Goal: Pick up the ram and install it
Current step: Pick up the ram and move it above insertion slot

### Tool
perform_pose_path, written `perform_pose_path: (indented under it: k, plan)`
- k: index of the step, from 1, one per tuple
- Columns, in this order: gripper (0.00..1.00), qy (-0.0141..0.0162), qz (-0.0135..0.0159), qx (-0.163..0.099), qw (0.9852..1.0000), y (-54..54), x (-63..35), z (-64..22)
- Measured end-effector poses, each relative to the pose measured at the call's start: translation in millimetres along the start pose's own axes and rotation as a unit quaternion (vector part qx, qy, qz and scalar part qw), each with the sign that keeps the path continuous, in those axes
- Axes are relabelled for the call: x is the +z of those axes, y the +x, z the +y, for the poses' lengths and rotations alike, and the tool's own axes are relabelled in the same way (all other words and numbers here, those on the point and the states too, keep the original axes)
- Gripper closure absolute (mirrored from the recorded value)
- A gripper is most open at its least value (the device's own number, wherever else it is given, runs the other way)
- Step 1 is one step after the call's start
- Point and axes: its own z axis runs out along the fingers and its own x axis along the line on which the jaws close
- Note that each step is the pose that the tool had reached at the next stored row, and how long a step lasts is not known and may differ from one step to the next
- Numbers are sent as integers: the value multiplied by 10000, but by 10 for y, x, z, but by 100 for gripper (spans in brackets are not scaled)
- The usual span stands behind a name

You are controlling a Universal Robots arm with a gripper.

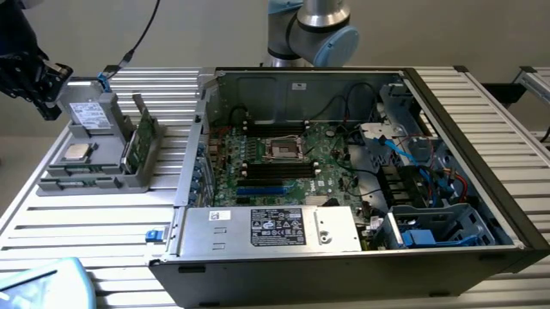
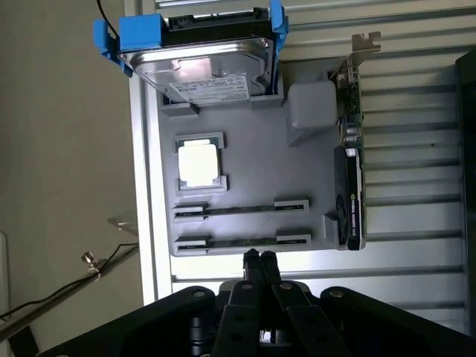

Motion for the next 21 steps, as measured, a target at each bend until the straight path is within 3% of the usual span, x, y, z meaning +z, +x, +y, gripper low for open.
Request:
perform_pose_path:
  k: [8, 12, 16, 21]
  plan:
    - [89, 0, 1, -6, 10000, 0, 0, 0]
    - [89, 23, 18, -334, 9994, 0, 4, -1]
    - [89, 49, 38, -695, 9976, 0, 8, -1]
    - [89, 79, 64, -1149, 9933, -1, 19, -1]
